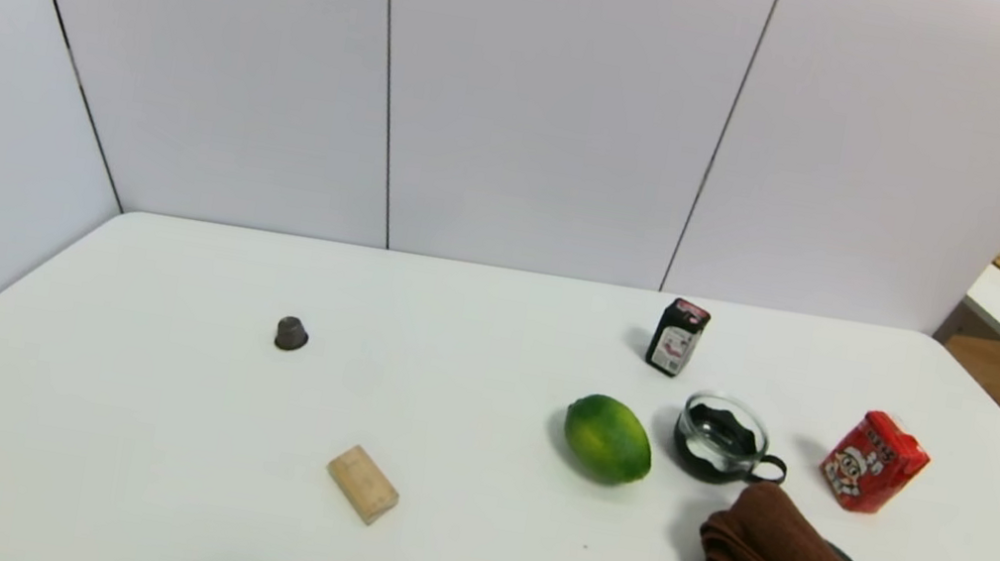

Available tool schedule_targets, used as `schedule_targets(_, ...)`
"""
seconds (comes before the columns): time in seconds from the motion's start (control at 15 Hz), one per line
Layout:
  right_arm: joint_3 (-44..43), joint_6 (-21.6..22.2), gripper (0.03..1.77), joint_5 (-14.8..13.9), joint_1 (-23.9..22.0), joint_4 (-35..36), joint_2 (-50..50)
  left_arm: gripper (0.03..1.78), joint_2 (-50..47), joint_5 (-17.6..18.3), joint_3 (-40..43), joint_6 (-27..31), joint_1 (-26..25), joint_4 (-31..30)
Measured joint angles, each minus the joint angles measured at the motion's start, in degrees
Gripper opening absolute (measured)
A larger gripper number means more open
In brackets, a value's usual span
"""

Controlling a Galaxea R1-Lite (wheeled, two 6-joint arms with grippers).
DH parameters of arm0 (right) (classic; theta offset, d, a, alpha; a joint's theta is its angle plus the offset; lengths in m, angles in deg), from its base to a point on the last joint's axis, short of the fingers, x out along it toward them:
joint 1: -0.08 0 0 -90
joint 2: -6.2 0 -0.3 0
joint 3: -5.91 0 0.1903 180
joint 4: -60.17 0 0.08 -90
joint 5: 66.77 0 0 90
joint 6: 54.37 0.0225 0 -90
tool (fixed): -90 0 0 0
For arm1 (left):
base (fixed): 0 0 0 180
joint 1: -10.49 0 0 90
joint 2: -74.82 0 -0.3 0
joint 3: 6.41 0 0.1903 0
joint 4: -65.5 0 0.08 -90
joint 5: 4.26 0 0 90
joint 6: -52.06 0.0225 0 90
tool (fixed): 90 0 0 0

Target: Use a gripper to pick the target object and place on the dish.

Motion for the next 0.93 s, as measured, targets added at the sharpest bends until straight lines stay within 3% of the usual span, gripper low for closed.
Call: schedule_targets(0.93,0.00,0.24,1.71,-0.15,0.00,-1.07,0.00,1.69,0.00,-0.05,0.00,0.02,0.00,0.00)
